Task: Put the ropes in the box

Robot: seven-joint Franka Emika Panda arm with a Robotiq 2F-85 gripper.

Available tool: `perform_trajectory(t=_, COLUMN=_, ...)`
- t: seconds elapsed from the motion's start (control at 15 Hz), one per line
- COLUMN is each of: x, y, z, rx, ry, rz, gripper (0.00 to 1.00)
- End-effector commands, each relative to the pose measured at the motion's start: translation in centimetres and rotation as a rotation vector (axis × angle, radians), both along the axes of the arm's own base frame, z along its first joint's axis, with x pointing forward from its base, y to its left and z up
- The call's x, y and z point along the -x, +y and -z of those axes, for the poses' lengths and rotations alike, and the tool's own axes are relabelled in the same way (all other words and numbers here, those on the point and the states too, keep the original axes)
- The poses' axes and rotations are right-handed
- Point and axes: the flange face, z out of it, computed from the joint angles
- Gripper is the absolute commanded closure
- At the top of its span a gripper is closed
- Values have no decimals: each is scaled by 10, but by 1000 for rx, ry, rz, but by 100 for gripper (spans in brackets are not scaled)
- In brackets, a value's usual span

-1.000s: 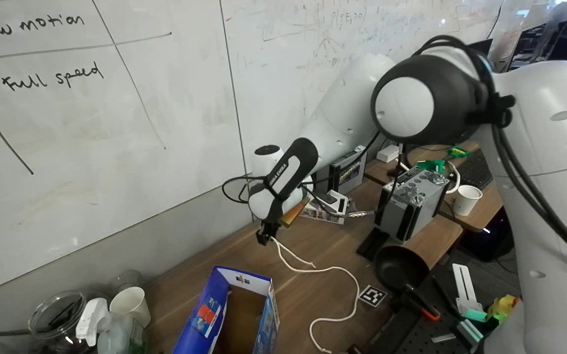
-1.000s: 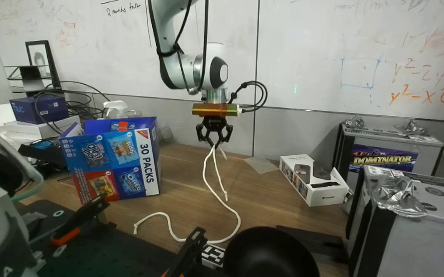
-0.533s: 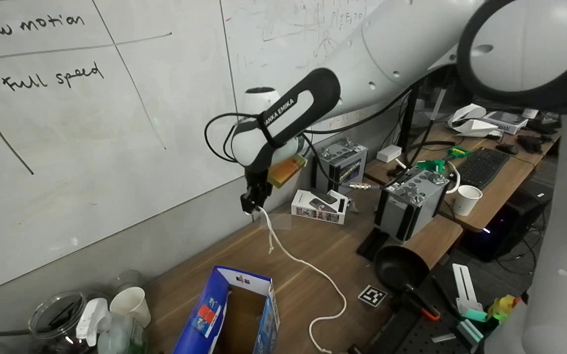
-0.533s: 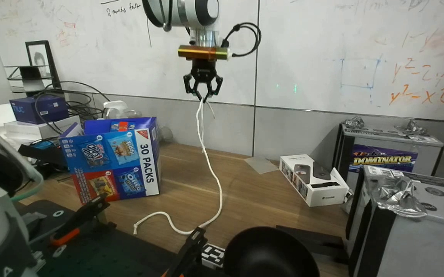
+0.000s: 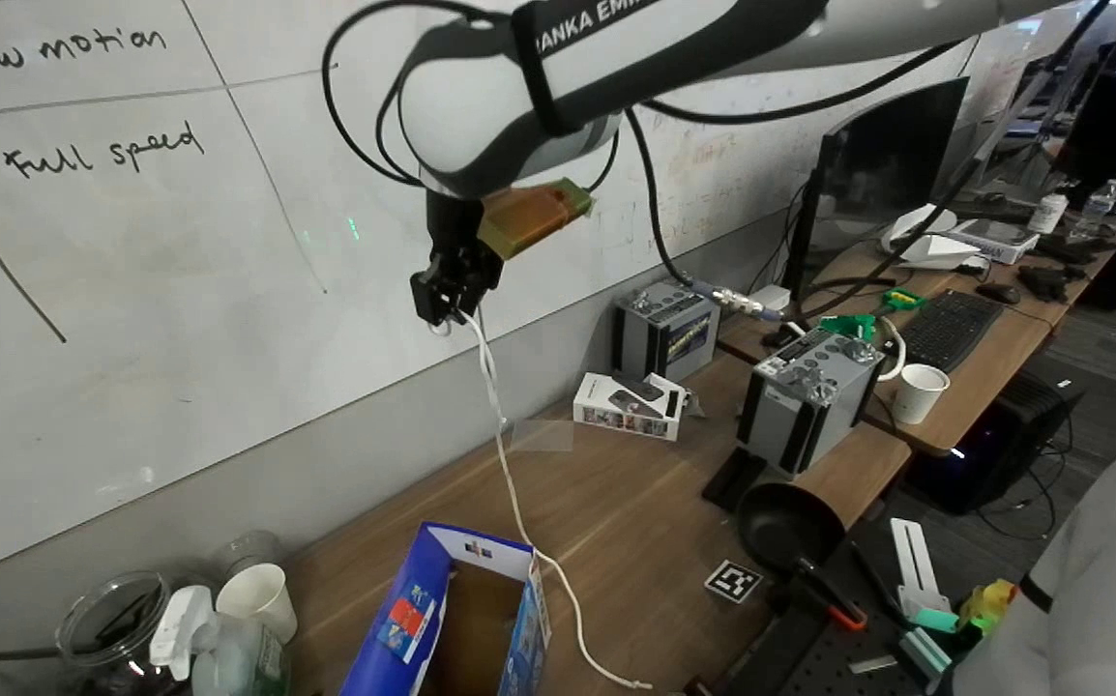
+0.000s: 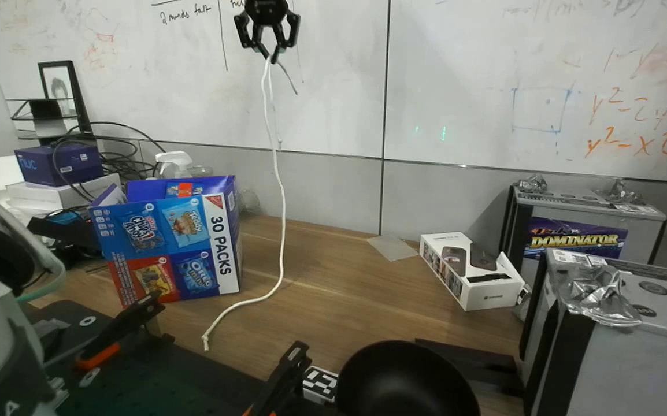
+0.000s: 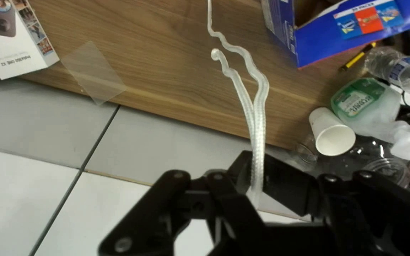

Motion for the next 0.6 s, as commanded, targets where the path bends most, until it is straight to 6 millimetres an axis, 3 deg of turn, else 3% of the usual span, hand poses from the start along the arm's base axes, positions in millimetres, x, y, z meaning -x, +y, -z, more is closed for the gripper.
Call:
perform_trajectory(t=0.0, x=39, y=37, z=-81, rx=19, ry=-66, rz=43, gripper=94)
perform_trajectory(t=0.2, x=69, y=77, z=-125, rx=32, ry=-106, rz=38, gripper=94)
perform_trajectory(t=0.53, x=108, y=137, z=-160, rx=49, ry=-160, rz=5, gripper=94)
